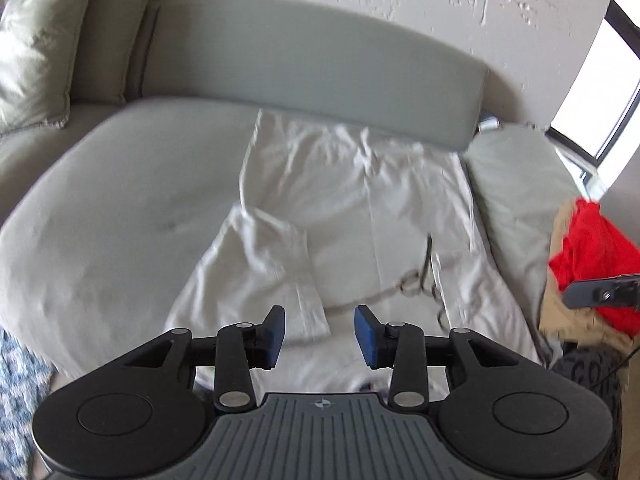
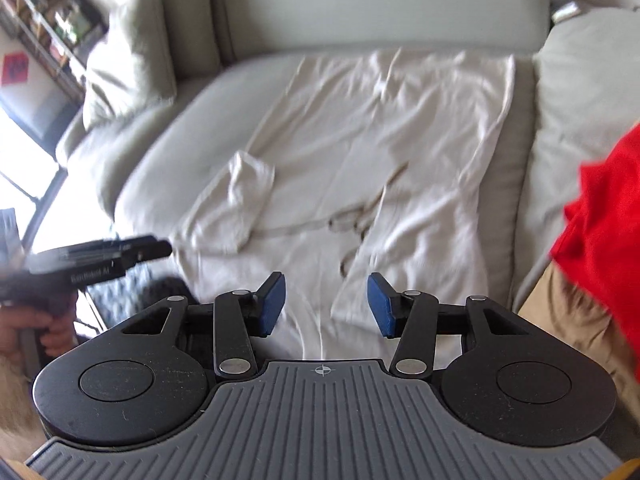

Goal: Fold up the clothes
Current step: 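Grasp the sweatshirt hem with both tools, then fold the hem up over the body toward the collar and open both tools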

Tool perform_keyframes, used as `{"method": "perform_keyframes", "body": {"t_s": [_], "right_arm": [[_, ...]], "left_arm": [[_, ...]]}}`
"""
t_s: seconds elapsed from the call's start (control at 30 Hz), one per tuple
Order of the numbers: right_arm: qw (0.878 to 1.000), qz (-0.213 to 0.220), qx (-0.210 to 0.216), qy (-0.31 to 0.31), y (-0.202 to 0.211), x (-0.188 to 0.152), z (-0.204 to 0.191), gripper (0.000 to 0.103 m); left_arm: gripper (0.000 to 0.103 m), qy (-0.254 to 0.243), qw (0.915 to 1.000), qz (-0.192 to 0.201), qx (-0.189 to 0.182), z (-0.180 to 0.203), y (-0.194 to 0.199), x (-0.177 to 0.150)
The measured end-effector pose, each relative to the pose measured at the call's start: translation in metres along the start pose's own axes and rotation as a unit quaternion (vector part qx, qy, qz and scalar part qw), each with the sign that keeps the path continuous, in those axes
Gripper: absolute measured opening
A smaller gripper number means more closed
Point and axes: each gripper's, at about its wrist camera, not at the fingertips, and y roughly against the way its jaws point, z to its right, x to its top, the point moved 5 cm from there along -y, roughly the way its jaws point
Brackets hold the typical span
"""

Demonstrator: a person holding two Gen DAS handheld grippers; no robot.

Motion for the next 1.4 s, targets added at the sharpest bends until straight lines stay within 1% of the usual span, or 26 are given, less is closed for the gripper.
{"method": "perform_keyframes", "body": {"t_s": [0.1, 0.17, 0.2, 0.27, 0.33, 0.4, 0.47, 0.53, 0.6, 0.63, 0.67, 0.73, 0.77, 0.8, 0.87, 0.97, 1.0, 1.07, 1.13, 1.2, 1.23, 1.27, 1.3, 1.33, 1.37, 1.4], "right_arm": [[0.999, 0.046, -0.006, -0.019, 0.023, 0.039, 0.008, 0.057], [0.997, 0.067, -0.015, -0.033, 0.028, 0.061, 0.017, 0.068], [0.996, 0.069, -0.023, -0.044, 0.024, 0.071, 0.026, 0.070], [0.994, 0.069, -0.040, -0.074, 0.009, 0.088, 0.047, 0.071], [0.990, 0.068, -0.049, -0.115, -0.012, 0.101, 0.071, 0.070], [0.983, 0.069, -0.059, -0.158, -0.033, 0.113, 0.094, 0.070], [0.974, 0.079, -0.069, -0.201, -0.056, 0.124, 0.120, 0.070], [0.964, 0.089, -0.077, -0.239, -0.080, 0.135, 0.146, 0.070], [0.960, 0.092, -0.083, -0.250, -0.108, 0.147, 0.172, 0.070], [0.960, 0.092, -0.086, -0.251, -0.123, 0.153, 0.184, 0.070], [0.960, 0.090, -0.090, -0.250, -0.138, 0.159, 0.196, 0.063], [0.956, 0.094, -0.097, -0.261, -0.163, 0.168, 0.219, 0.057], [0.953, 0.098, -0.099, -0.269, -0.175, 0.172, 0.231, 0.056], [0.950, 0.104, -0.101, -0.277, -0.185, 0.177, 0.241, 0.056], [0.944, 0.123, -0.098, -0.292, -0.198, 0.188, 0.259, 0.056], [0.937, 0.136, -0.097, -0.307, -0.217, 0.204, 0.281, 0.056], [0.937, 0.135, -0.095, -0.308, -0.223, 0.209, 0.286, 0.055], [0.940, 0.125, -0.098, -0.303, -0.236, 0.218, 0.294, 0.046], [0.942, 0.126, -0.105, -0.295, -0.245, 0.225, 0.299, 0.042], [0.943, 0.132, -0.109, -0.284, -0.249, 0.231, 0.299, 0.042], [0.945, 0.136, -0.110, -0.277, -0.251, 0.234, 0.298, 0.040], [0.948, 0.136, -0.110, -0.268, -0.252, 0.235, 0.296, 0.026], [0.951, 0.135, -0.109, -0.256, -0.253, 0.236, 0.293, 0.018], [0.954, 0.134, -0.109, -0.245, -0.255, 0.237, 0.290, 0.009], [0.957, 0.134, -0.112, -0.233, -0.255, 0.238, 0.287, 0.005], [0.958, 0.134, -0.123, -0.220, -0.254, 0.238, 0.282, 0.004]], "left_arm": [[0.047, -0.003, 0.9996, 0.026, 0.008, -0.010, 0.000, 0.042], [0.060, -0.011, 0.9993, 0.027, 0.024, -0.019, -0.013, 0.067], [0.060, -0.016, 0.9988, 0.022, 0.041, -0.025, -0.025, 0.078], [0.060, -0.033, 0.9968, 0.013, 0.072, -0.032, -0.052, 0.097], [0.060, -0.044, 0.9954, 0.006, 0.085, -0.036, -0.085, 0.117], [0.061, -0.037, 0.9948, 0.000, 0.095, -0.042, -0.119, 0.134], [0.067, -0.025, 0.9939, -0.002, 0.107, -0.048, -0.153, 0.148], [0.067, -0.016, 0.9914, 0.004, 0.130, -0.055, -0.187, 0.159], [0.067, -0.013, 0.9891, 0.013, 0.146, -0.061, -0.218, 0.168], [0.066, -0.010, 0.9888, 0.017, 0.148, -0.065, -0.234, 0.173], [0.064, -0.003, 0.9893, 0.018, 0.145, -0.070, -0.250, 0.178], [0.062, 0.016, 0.9905, 0.016, 0.136, -0.081, -0.281, 0.188], [0.061, 0.020, 0.9909, 0.014, 0.132, -0.085, -0.295, 0.193], [0.061, 0.016, 0.9913, 0.012, 0.130, -0.088, -0.308, 0.198], [0.056, 0.005, 0.9916, 0.009, 0.129, -0.091, -0.333, 0.207], [0.056, -0.034, 0.9919, 0.006, 0.123, -0.088, -0.362, 0.219], [0.056, -0.041, 0.9919, 0.005, 0.120, -0.087, -0.371, 0.223], [0.057, -0.040, 0.9925, 0.003, 0.116, -0.088, -0.386, 0.230], [0.058, -0.036, 0.9923, 0.011, 0.118, -0.087, -0.396, 0.237], [0.053, -0.046, 0.9919, 0.015, 0.117, -0.079, -0.402, 0.243], [0.039, -0.057, 0.9919, 0.016, 0.113, -0.074, -0.405, 0.245], [0.010, -0.077, 0.9911, 0.016, 0.108, -0.066, -0.406, 0.246], [0.003, -0.102, 0.9887, 0.014, 0.109, -0.058, -0.406, 0.245], [0.002, -0.127, 0.9856, 0.013, 0.110, -0.049, -0.405, 0.244], [0.002, -0.146, 0.9826, 0.013, 0.113, -0.042, -0.403, 0.243], [0.002, -0.158, 0.9802, 0.017, 0.118, -0.039, -0.399, 0.240]]}}
